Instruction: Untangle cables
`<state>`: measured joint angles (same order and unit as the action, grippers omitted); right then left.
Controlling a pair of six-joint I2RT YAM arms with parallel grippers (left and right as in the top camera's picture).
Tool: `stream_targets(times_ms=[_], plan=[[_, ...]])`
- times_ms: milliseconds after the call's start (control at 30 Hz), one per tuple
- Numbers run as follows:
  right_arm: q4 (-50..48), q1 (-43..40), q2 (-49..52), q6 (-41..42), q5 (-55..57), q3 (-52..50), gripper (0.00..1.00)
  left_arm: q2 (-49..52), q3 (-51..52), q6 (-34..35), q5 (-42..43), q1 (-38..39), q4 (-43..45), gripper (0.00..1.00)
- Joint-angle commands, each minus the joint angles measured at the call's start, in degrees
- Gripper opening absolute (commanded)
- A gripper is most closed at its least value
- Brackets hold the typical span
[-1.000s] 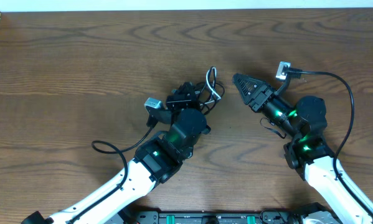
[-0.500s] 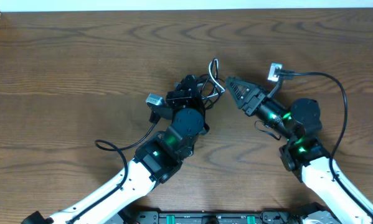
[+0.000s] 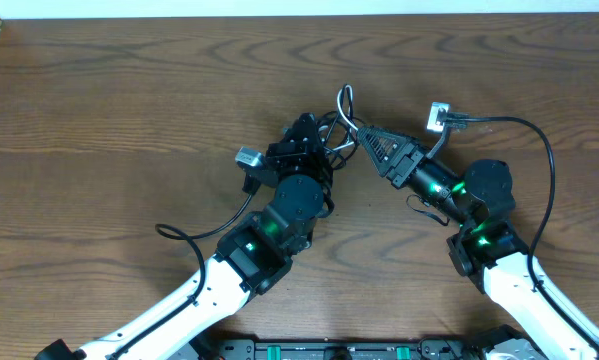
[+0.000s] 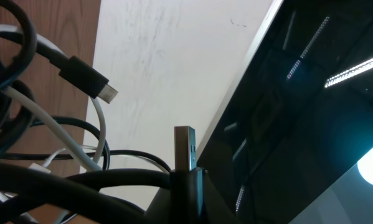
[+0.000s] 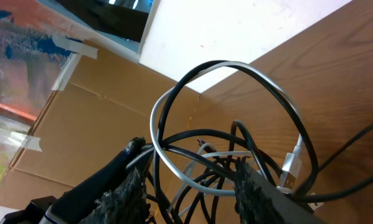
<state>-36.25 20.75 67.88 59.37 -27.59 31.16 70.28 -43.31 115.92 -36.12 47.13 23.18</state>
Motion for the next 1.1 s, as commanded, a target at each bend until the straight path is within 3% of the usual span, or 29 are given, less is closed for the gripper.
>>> stream_targets(times_ms=[0,300,567,800,1067], plan=[[-0.2,1.4,0.2,-2.2,-0.2,0.7,0.43,-0.7,-0.3,2.3,-0.3,-0.1,0.4,0.08],[-1.0,3.3,0.2,-5.2,-0.5,0.7,0.43,-0.7,-0.3,2.3,-0.3,-0.1,0.3,0.08],[-1.5,3.3,0.2,-28.2,0.7,0.7,0.43,-0.7,-0.3,2.3,0.3,-0.1,0.3,0.08],[-1.5,4.4,0.2,-32.7,0.8,0.7,0.43,-0.7,-0.3,2.3,4.3,-0.1,0.4,0.08],[1.4,5.2,0.2,-35.2,9.4,0.7,0.38,-0.7,-0.3,2.3,8.4,0.0,0.5,0.08]])
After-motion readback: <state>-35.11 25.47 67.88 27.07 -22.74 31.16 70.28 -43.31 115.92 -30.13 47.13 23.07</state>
